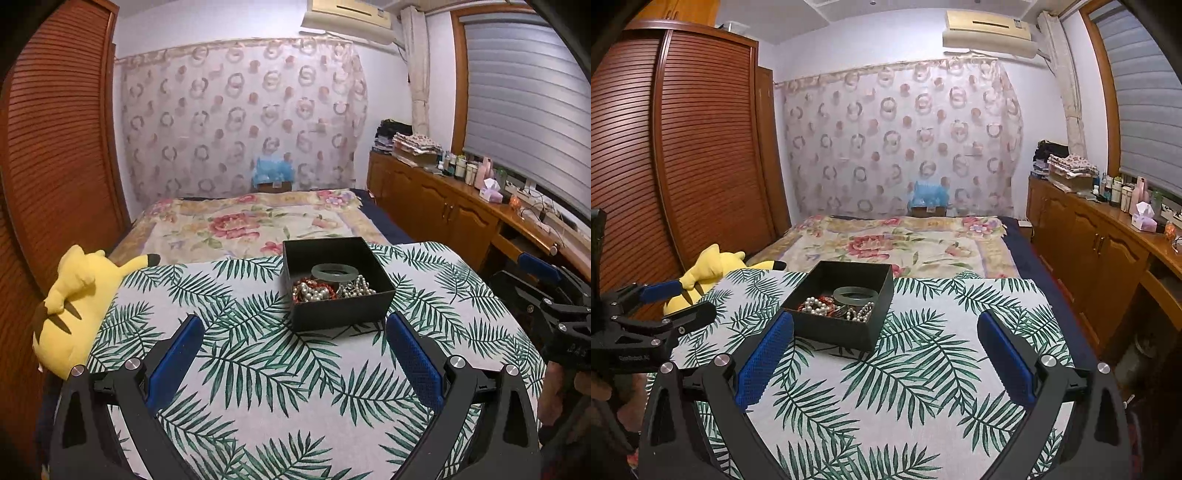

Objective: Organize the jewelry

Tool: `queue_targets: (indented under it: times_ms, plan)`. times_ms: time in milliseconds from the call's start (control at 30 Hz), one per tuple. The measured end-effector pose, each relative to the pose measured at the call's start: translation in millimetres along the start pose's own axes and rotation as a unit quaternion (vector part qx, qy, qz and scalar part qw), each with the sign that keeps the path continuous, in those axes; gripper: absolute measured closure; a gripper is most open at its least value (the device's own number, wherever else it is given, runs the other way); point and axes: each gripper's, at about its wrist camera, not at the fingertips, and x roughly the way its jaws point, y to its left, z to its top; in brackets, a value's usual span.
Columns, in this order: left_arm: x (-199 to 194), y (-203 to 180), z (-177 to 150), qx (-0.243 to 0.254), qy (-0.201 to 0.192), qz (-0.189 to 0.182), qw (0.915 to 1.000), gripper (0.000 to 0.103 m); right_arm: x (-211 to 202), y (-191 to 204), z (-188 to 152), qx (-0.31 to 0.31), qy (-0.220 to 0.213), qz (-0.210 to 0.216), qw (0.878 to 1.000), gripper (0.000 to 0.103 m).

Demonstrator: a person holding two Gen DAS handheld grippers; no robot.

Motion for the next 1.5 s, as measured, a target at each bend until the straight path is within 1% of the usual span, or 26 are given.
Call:
queue_targets:
  times_ms: [267, 600, 1500]
  plan:
    - [-0.8, 0.3, -1.8, 0.002, -0.004, 0.007, 1.0, 0.008, -2.7, 1.9, -2.6, -0.001, 0.001, 0.0, 1.0, 0.003]
    - [0.7, 1.0, -3.2, 0.0, -0.002, 0.004, 1.0, 0.008, -8.6, 3.6, -4.4, 0.0, 0.001, 0.001, 1.0, 0.003]
    - [1.9, -1.3, -7.4, -0.001, -0.001, 0.003, 1.0, 0.008, -7.0, 2.9, -3.1, 0.001, 0.001, 0.001, 1.0, 0.003]
